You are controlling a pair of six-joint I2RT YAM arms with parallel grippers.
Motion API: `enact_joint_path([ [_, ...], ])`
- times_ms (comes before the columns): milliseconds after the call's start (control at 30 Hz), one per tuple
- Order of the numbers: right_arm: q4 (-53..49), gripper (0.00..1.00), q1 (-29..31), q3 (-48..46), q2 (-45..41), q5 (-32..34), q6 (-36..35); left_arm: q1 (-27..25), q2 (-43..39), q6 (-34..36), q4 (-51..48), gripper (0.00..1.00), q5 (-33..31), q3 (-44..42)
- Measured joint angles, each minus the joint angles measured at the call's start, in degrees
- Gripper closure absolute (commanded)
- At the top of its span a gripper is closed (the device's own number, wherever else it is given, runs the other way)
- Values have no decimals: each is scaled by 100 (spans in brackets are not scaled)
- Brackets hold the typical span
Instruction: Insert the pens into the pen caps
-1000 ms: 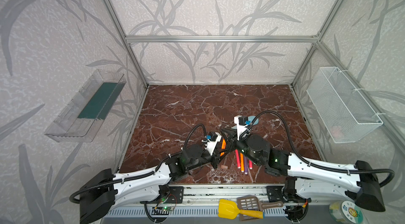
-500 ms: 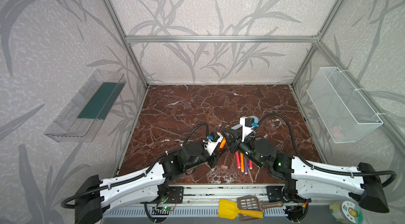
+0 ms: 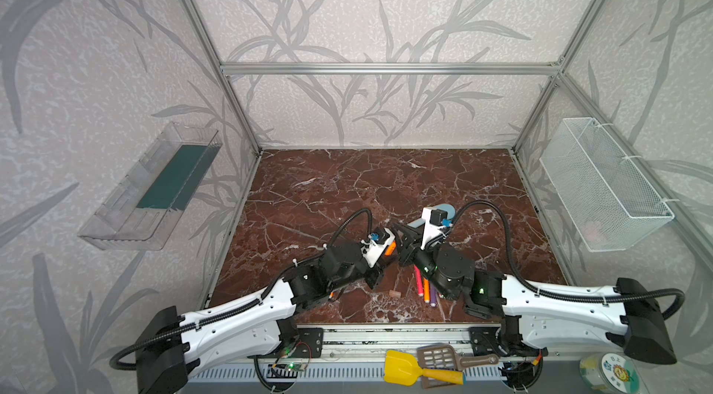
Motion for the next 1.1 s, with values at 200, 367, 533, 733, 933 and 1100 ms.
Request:
enact_joint_path([
  [200, 675, 100, -4, -289, -216, -466, -424, 501, -249, -291, 0, 100, 1532, 0],
  [367, 551, 100, 42, -127, -160, -424, -177, 527, -387, -413, -13, 100, 1576, 0],
  [533, 52, 100, 232, 310, 195, 205, 247, 531, -503, -415, -146, 100, 1327, -20],
  [733, -404, 100, 402, 603, 483, 671, 503, 498, -678, -367, -293, 100, 1049, -192],
  [933, -822, 81, 426, 686, 254, 588, 295, 127, -673, -450, -98, 100, 852, -267],
  [1100, -1414, 70, 479, 710, -122, 144, 0, -337, -671, -662, 684, 100, 483, -330],
])
